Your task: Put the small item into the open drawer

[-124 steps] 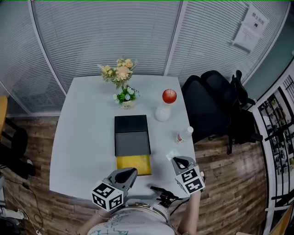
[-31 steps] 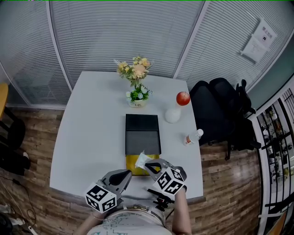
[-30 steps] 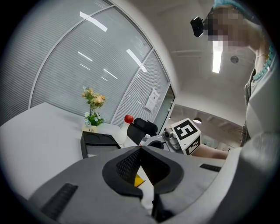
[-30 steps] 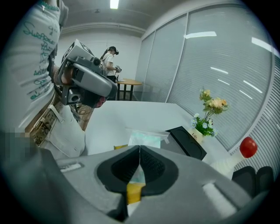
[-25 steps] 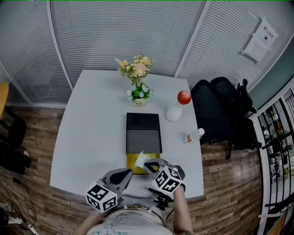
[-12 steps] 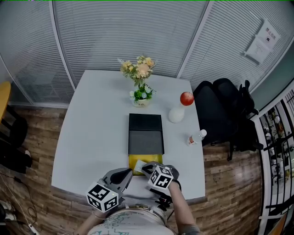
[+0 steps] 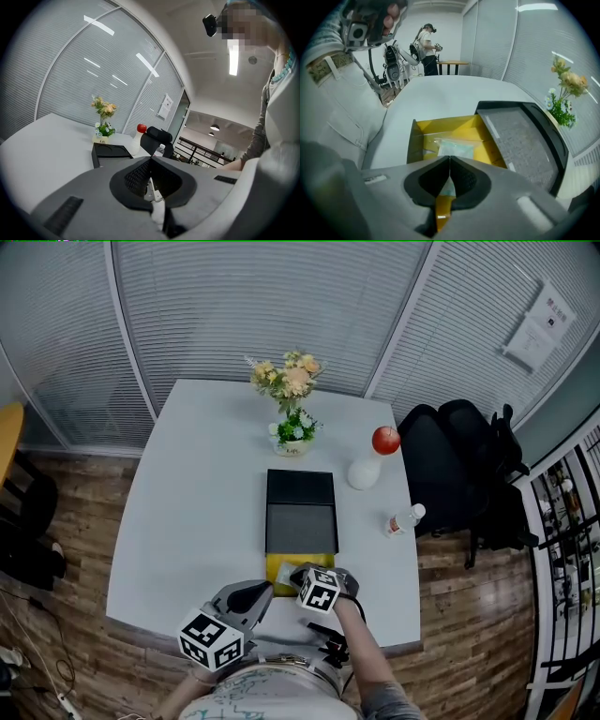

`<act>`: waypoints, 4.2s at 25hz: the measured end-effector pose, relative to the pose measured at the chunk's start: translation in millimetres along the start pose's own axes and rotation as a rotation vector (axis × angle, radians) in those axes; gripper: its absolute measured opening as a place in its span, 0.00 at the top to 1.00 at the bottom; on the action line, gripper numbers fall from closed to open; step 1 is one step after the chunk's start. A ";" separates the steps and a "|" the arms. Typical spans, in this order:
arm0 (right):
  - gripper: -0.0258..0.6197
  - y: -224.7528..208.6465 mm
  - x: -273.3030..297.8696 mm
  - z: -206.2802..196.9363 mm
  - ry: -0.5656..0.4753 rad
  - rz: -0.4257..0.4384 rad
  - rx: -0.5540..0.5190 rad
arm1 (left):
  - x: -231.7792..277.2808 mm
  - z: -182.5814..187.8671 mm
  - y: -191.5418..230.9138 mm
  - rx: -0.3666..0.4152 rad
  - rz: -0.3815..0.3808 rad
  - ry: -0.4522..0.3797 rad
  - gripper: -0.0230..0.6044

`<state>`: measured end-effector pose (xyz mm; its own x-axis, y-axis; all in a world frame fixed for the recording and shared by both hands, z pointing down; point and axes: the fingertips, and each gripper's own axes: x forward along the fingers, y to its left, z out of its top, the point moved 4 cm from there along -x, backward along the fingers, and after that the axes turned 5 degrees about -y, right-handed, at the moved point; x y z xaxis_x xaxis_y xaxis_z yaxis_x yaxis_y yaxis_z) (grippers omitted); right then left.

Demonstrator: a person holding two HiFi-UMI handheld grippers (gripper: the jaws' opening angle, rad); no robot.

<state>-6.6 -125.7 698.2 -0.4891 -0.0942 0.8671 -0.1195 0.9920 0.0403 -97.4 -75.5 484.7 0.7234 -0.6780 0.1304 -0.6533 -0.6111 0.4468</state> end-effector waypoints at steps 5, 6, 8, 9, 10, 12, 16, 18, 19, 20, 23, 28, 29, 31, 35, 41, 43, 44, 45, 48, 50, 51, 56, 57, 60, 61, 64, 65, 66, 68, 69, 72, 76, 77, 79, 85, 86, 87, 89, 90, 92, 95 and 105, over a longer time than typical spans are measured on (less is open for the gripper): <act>0.95 -4.4 7.0 -8.1 0.047 -0.011 0.026 | -1.5 -2.1 -1.1 -0.008 -0.016 0.018 0.97; 0.95 -5.2 7.5 -8.4 0.047 -0.010 0.035 | -1.2 -2.4 -0.6 -0.009 -0.017 0.019 0.97; 0.95 -5.7 8.3 -7.0 0.043 -0.010 0.055 | -1.3 -3.2 0.9 -0.012 -0.018 0.022 0.97; 0.95 -5.8 8.5 -6.1 0.045 -0.011 0.058 | -1.0 -3.8 1.5 -0.013 -0.018 0.024 0.97; 0.95 -6.3 9.1 -5.8 0.051 -0.013 0.056 | -0.1 -4.3 2.0 -0.014 -0.018 0.027 0.97; 0.95 -7.4 12.3 -6.4 0.076 -0.016 0.048 | 2.2 -5.6 2.3 -0.022 -0.021 0.033 0.97; 0.95 -4.4 15.9 -5.1 0.143 -0.032 0.007 | 3.5 -11.6 0.7 -0.030 -0.012 0.069 0.97; 0.96 -3.6 17.9 -5.8 0.158 -0.041 0.002 | 3.4 -13.4 1.6 -0.029 -0.006 0.082 0.97; 0.96 -3.6 18.5 -6.0 0.160 -0.046 0.008 | 3.3 -13.6 2.3 -0.032 -0.006 0.083 0.97; 0.96 -3.7 18.7 -6.0 0.161 -0.050 0.013 | 3.4 -13.7 2.8 -0.036 -0.007 0.083 0.97; 0.96 -3.7 17.9 -6.0 0.163 -0.054 0.012 | 4.0 -13.1 2.9 -0.043 -0.011 0.081 0.97; 0.96 -3.8 18.0 -5.7 0.153 -0.045 0.023 | 2.8 -15.1 2.8 -0.056 -0.011 0.076 0.97; 0.96 -4.4 17.7 -5.7 0.153 -0.043 0.026 | 2.9 -15.1 2.7 -0.061 -0.015 0.074 0.97; 0.96 -4.5 16.9 -5.0 0.150 -0.039 0.030 | 2.4 -14.8 1.9 -0.072 -0.022 0.072 0.97; 0.96 -4.1 17.5 -4.6 0.146 -0.031 0.034 | 3.0 -15.9 1.5 -0.052 -0.019 0.079 0.97; 0.96 -4.9 16.6 -4.6 0.141 -0.028 0.038 | 4.8 -16.7 -1.7 -0.037 -0.030 0.091 0.97; 0.96 -5.2 16.7 -4.6 0.141 -0.027 0.039 | 4.9 -16.7 -1.1 -0.039 -0.030 0.092 0.97; 0.96 -5.3 16.7 -4.7 0.140 -0.027 0.039 | 5.0 -16.5 -0.9 -0.041 -0.030 0.092 0.97; 0.96 -5.4 16.6 -4.8 0.139 -0.026 0.038 | 5.0 -16.3 -0.8 -0.042 -0.031 0.093 0.97; 0.96 -4.7 16.3 -4.9 0.135 -0.022 0.039 | 4.5 -16.3 -1.4 -0.042 -0.034 0.093 0.97; 0.96 -4.9 15.9 -5.0 0.135 -0.023 0.042 | 4.2 -15.9 -2.1 -0.042 -0.036 0.091 0.97; 0.96 -5.4 15.6 -4.9 0.134 -0.025 0.044 | 4.4 -15.7 -2.5 -0.041 -0.038 0.090 0.97; 0.96 -6.5 15.3 -5.2 0.122 -0.031 0.053 | 6.2 -18.0 -4.4 -0.034 -0.042 0.097 0.97; 0.96 -6.3 15.1 -5.6 0.119 -0.029 0.058 | 5.6 -18.4 -5.2 -0.035 -0.043 0.096 0.97; 0.96 -7.2 14.4 -6.3 0.102 -0.015 0.081 | 3.7 -17.8 -6.8 -0.031 -0.037 0.086 0.97; 0.96 -7.9 13.8 -6.4 0.097 -0.012 0.089 | 3.4 -17.4 -7.2 -0.028 -0.035 0.082 0.97; 0.96 -7.9 12.3 -6.4 0.086 -0.015 0.094 | 0.9 -18.2 -10.5 -0.018 -0.030 0.079 0.97; 0.96 -7.2 12.2 -6.6 0.083 -0.019 0.093 | -0.8 -18.9 -11.6 -0.015 -0.027 0.079 0.97; 0.96 -6.5 12.2 -6.8 0.081 -0.022 0.092 | -2.8 -19.4 -12.3 -0.013 -0.023 0.080 0.97; 0.96 -6.5 12.3 -7.1 0.071 -0.027 0.099 | -6.6 -19.9 -12.2 -0.012 -0.011 0.076 0.97; 0.96 -6.9 12.0 -7.3 0.065 -0.026 0.109 | -8.3 -20.0 -11.9 -0.015 -0.005 0.073 0.97; 0.96 -7.5 10.2 -7.7 0.047 -0.023 0.137 | -13.0 -20.5 -13.4 -0.015 0.009 0.064 0.97; 0.95 -8.8 9.5 -6.7 0.041 -0.023 0.143 | -16.8 -22.2 -16.7 0.000 0.006 0.073 0.97; 0.95 -9.1 9.1 -7.0 0.036 -0.022 0.151 | -17.4 -22.9 -17.1 0.001 0.006 0.076 0.97; 0.94 -10.5 7.7 -8.9 0.024 -0.021 0.173 | -19.1 -23.8 -17.2 -0.002 0.013 0.074 0.97; 0.85 -12.9 3.3 -7.5 -0.001 -0.032 0.209 | -24.4 -22.7 -16.2 -0.010 0.026 0.061 0.97; 0.82 -12.7 1.4 -7.2 -0.005 -0.031 0.214 | -23.9 -22.8 -17.5 -0.007 0.022 0.063 0.97; 0.77 -12.6 -1.2 -6.7 -0.012 -0.029 0.222 | -23.2 -22.9 -18.7 -0.004 0.017 0.064 0.97; 0.72 -13.3 -7.8 -5.2 -0.035 -0.036 0.236 | -22.0 -23.6 -19.7 -0.004 0.011 0.065 0.97; 0.72 -14.0 -11.6 -4.5 -0.048 -0.045 0.242 | -21.7 -23.7 -19.4 -0.007 0.010 0.065 0.97; 0.71 -15.9 -19.7 -1.6 -0.082 -0.070 0.255 | -21.3 -23.3 -18.3 -0.009 0.008 0.063 0.97; 0.69 -17.1 -31.8 4.3 -0.140 -0.101 0.279 | -20.7 -23.1 -18.6 -0.008 0.004 0.064 0.97; 0.67 -9.8 -34.3 2.0 -0.145 -0.103 0.285 | -19.9 -23.8 -17.8 -0.012 -0.003 0.063 0.97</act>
<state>9.6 -132.4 667.1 -0.5775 -0.2239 0.7851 -0.4017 0.9151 -0.0345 -94.9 -41.4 495.2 0.7386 -0.6485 0.1843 -0.6483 -0.6083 0.4579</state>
